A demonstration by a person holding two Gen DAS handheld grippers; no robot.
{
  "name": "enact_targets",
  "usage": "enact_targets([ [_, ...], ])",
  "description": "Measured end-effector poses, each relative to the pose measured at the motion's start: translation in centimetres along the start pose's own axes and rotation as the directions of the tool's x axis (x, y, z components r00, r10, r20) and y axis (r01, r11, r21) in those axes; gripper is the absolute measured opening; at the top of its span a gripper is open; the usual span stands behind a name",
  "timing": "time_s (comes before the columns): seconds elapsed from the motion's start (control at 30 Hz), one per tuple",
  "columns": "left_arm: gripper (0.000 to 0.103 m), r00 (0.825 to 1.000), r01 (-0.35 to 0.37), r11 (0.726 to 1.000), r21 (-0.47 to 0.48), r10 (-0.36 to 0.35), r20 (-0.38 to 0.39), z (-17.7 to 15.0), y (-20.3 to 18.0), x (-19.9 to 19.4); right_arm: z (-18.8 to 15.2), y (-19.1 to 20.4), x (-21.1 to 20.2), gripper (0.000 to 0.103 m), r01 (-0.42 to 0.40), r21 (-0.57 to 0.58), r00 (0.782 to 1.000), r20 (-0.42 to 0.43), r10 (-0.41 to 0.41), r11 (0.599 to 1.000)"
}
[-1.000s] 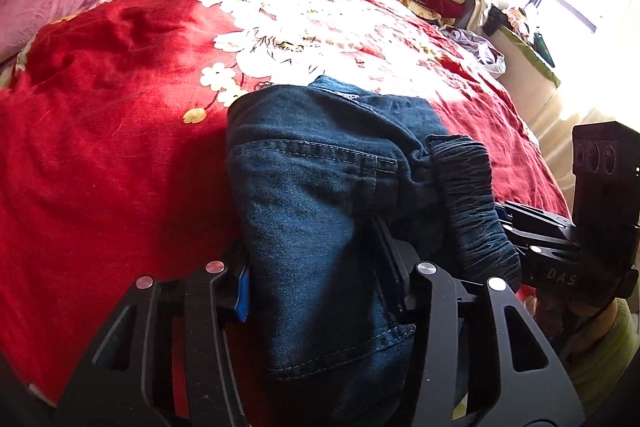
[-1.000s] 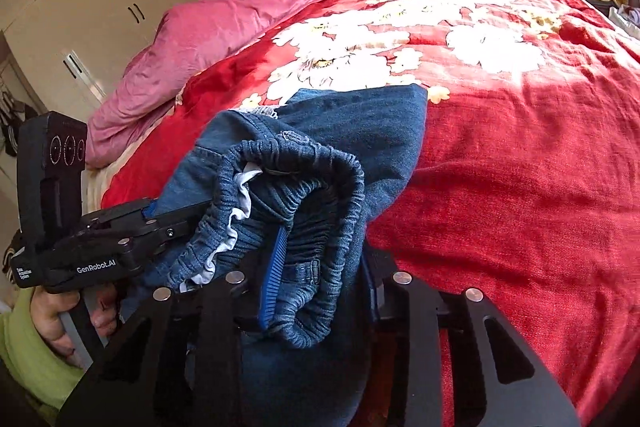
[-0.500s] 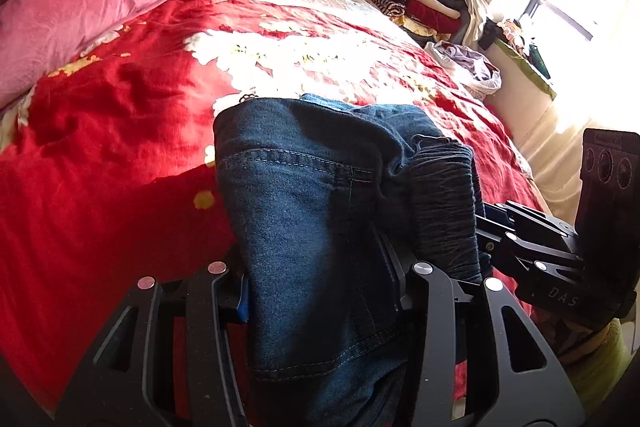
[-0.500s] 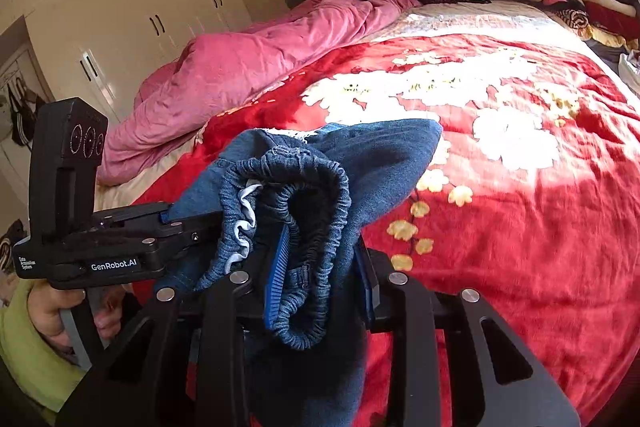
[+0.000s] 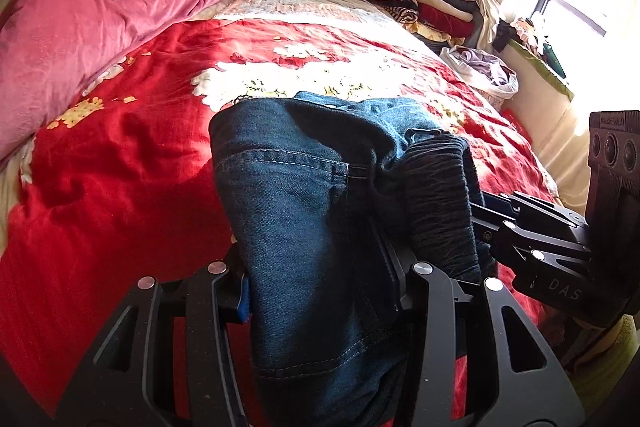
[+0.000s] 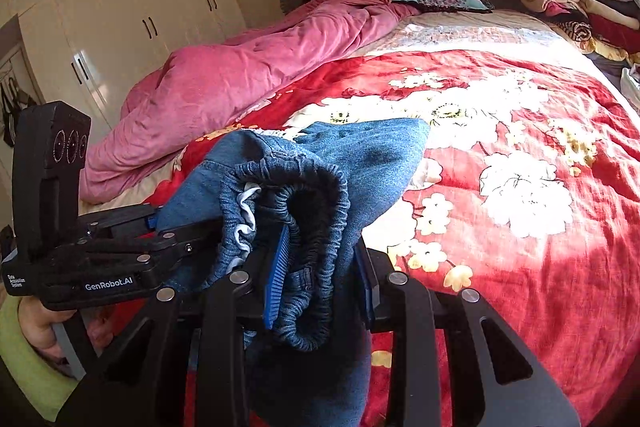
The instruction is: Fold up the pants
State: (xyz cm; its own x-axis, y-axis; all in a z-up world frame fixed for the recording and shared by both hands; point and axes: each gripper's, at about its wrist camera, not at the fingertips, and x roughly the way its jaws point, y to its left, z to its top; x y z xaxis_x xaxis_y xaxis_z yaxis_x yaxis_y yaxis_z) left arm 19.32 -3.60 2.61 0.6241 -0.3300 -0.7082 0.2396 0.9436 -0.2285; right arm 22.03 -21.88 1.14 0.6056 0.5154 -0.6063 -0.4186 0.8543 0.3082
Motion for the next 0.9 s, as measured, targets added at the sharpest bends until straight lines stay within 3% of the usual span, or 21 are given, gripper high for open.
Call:
enact_targets([
  [0.33,0.038,0.999,-0.016,1.0,-0.016,0.015,-0.044,-0.8,1.1,3.0,-1.0,-2.3,2.5,0.029,0.035,0.065,0.998,-0.048,-0.032,0.997],
  [0.5,0.059,0.997,-0.032,0.999,-0.036,0.03,-0.07,-1.6,2.3,4.0,-2.2,-3.4,3.3,0.031,0.092,0.1,0.993,-0.086,-0.083,0.991],
  [0.6,0.063,0.996,-0.018,0.998,-0.062,0.013,-0.085,-2.1,2.9,4.6,-2.7,-3.8,3.9,0.04,0.142,0.103,0.985,-0.113,-0.13,0.984],
  [0.9,0.065,0.997,-0.004,0.997,-0.071,-0.002,-0.077,-2.6,3.2,4.8,-2.9,-3.8,4.7,0.041,0.185,0.102,0.976,-0.135,-0.171,0.977],
])
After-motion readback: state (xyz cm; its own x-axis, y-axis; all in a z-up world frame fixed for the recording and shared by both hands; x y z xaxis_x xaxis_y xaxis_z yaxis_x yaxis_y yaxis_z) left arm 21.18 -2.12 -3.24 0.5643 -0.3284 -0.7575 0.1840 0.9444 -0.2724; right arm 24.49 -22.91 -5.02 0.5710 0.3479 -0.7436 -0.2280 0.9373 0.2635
